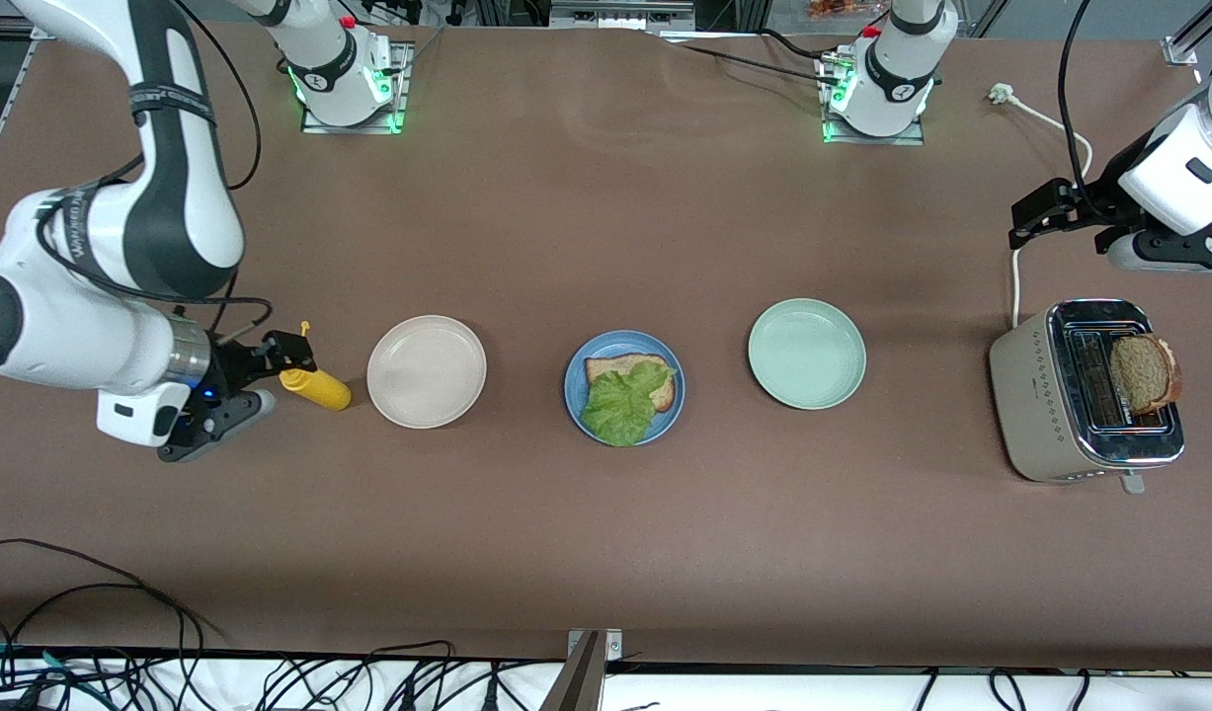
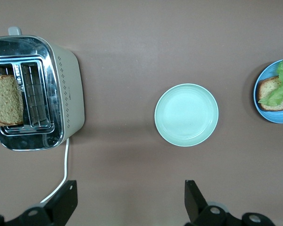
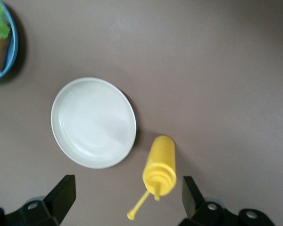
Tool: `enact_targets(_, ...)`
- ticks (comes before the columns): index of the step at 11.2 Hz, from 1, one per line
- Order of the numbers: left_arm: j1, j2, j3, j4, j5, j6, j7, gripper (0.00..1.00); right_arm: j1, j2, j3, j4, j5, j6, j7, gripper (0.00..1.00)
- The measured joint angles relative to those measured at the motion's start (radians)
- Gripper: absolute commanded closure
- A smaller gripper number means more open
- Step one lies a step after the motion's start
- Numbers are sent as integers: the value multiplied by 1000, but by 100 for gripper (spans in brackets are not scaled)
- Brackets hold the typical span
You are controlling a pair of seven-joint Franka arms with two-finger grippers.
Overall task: Make sandwich in blue plate with both arms
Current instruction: 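Move the right gripper back toward the yellow squeeze bottle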
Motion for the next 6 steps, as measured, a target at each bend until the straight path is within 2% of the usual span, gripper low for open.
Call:
enact_targets(4, 0, 0, 0, 0, 0, 0, 0, 0, -81, -39, 11, -50, 0, -21, -324, 0)
enact_targets(6, 0, 0, 0, 0, 0, 0, 0, 0, -111, -43, 13, -53, 31, -26, -505, 0)
